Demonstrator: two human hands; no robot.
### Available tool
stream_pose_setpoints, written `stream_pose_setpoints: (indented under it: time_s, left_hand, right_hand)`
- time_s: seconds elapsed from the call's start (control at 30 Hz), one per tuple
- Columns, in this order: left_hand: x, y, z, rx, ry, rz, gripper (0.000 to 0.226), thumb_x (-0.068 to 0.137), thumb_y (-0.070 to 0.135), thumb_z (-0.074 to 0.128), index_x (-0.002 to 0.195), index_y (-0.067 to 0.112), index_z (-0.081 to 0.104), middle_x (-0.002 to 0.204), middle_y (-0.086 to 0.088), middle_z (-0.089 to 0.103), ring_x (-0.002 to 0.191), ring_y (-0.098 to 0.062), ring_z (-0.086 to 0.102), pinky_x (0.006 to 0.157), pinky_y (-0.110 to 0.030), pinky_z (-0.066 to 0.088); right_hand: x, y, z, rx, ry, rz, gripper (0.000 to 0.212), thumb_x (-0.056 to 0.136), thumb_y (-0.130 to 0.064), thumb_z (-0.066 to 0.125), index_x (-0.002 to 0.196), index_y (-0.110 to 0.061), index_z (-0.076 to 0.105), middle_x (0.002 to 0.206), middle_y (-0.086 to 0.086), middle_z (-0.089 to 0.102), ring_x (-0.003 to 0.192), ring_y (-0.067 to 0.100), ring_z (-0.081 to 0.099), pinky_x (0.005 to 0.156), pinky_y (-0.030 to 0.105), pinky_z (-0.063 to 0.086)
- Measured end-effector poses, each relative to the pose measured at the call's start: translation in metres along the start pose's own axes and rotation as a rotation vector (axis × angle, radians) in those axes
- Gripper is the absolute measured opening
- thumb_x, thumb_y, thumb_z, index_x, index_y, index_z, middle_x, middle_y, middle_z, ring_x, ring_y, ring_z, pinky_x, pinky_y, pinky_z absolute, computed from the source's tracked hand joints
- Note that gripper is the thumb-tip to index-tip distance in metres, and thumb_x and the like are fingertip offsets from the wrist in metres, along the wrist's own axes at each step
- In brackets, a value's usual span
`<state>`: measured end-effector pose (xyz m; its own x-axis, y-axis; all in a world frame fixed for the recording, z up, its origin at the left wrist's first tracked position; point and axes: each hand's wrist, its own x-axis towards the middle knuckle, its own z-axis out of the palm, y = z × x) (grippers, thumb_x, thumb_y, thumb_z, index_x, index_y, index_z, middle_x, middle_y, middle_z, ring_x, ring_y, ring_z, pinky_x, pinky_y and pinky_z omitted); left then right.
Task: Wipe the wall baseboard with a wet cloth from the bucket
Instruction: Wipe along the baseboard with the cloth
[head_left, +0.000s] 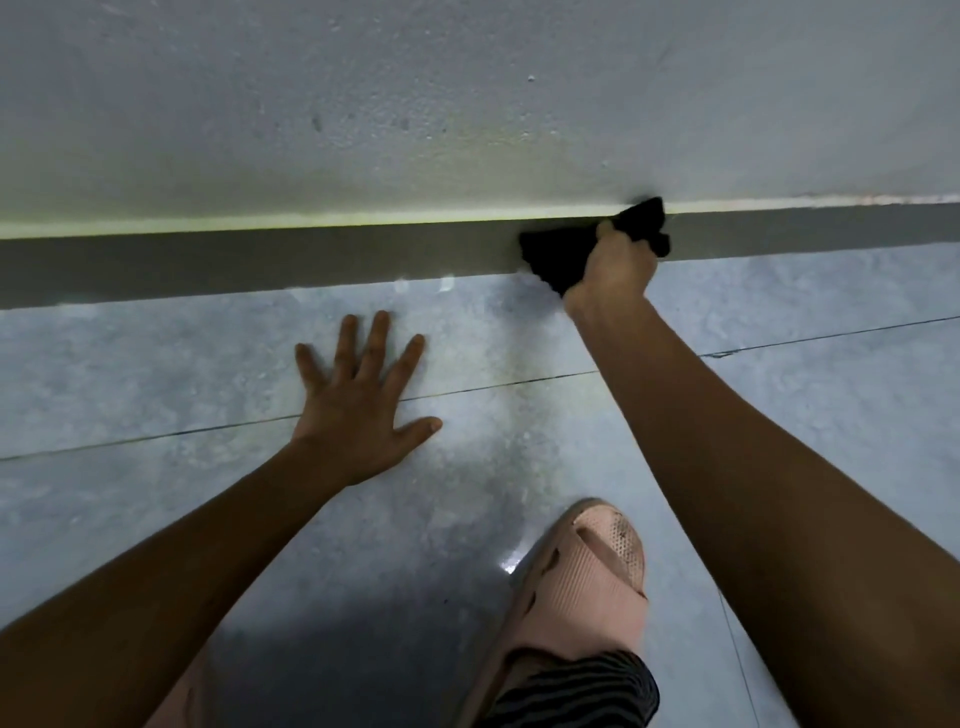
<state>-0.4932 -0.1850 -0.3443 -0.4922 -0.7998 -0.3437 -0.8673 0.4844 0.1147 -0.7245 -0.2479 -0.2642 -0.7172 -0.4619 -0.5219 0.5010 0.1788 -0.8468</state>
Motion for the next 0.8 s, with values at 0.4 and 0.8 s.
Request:
stream_pose_setpoints:
  time_s: [0.4, 0.8]
  left_hand:
    - [0.002, -0.004, -0.009, 0.056, -0.098, 0.030, 0.094, 0.079, 0.079, 0.022, 0.146, 0.032, -0.023, 0.154, -0.009, -0.033, 0.142, -0.038, -0.024, 0.110, -0.068, 0.005]
    - [0.001, -0.004, -0.009, 0.065, -0.109, 0.028, 0.094, 0.077, 0.081, 0.019, 0.146, 0.032, -0.024, 0.153, -0.009, -0.034, 0.142, -0.038, -0.025, 0.109, -0.068, 0.004]
  right_hand:
    - [-0.013, 0.013, -0.004, -0.153, -0.013, 0.054, 0.031, 0.093, 0.003, 0.048, 0.122, 0.000, 0.056, 0.105, 0.012, 0.062, 0.101, 0.031, 0.061, 0.091, 0.041, 0.051]
    - [-0.015, 0.004, -0.004, -0.200, -0.110, 0.128, 0.035, 0.098, 0.004, 0.037, 0.130, -0.002, 0.048, 0.084, 0.006, 0.054, 0.066, 0.019, 0.056, 0.036, 0.018, 0.046]
